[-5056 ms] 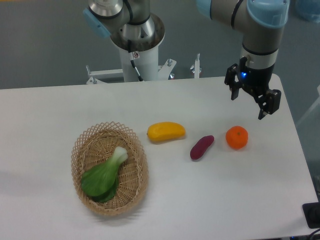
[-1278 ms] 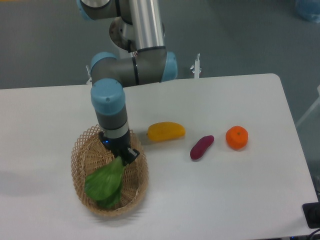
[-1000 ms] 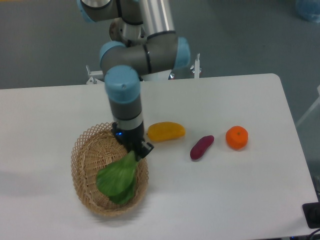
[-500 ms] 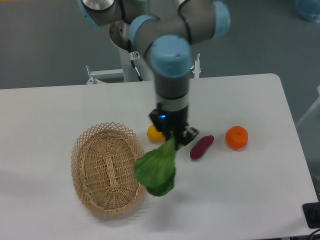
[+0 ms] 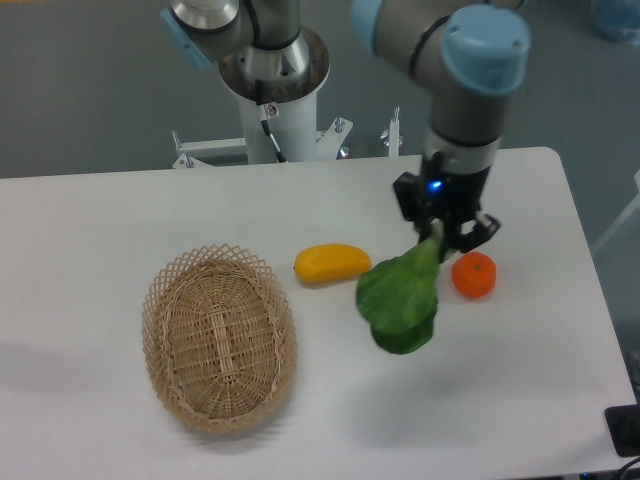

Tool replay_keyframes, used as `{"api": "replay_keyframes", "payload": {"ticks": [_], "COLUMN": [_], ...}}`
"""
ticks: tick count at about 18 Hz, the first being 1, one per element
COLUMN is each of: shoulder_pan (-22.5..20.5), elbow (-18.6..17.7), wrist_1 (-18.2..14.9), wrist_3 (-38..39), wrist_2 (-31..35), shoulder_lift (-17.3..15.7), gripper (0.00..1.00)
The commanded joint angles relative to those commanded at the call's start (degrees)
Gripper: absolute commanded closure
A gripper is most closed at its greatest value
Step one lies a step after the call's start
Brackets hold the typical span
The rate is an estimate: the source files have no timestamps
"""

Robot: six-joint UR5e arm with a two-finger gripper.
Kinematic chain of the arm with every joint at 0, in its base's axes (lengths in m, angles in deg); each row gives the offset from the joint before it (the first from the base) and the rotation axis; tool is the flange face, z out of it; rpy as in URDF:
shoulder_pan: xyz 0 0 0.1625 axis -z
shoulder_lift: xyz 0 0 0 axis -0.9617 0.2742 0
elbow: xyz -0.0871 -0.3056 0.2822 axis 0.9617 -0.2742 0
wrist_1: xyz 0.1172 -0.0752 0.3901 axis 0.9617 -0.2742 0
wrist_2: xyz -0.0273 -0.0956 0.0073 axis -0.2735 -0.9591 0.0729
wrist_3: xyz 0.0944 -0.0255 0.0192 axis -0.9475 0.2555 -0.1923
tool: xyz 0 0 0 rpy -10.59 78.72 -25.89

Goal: Pick up the green vegetable from the basket
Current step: 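Lift the bok choy out of the basket and carry it up toward the tangerine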

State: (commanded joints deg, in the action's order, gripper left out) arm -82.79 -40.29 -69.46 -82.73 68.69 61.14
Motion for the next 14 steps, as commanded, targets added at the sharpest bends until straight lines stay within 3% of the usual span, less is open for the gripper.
{"api": "replay_keyframes", "payload": {"ticks": [2,14], "shoulder_pan": [-0.89,-0.80], "elbow": [-1.05,0.36], "wrist_1": [-0.37,-0.28], "wrist_3": [-2.29,-2.30], "wrist_2": [0.17,0.44], "shoulder_lift": [-0.71,-0.71], "gripper": [0.80,0.80]}}
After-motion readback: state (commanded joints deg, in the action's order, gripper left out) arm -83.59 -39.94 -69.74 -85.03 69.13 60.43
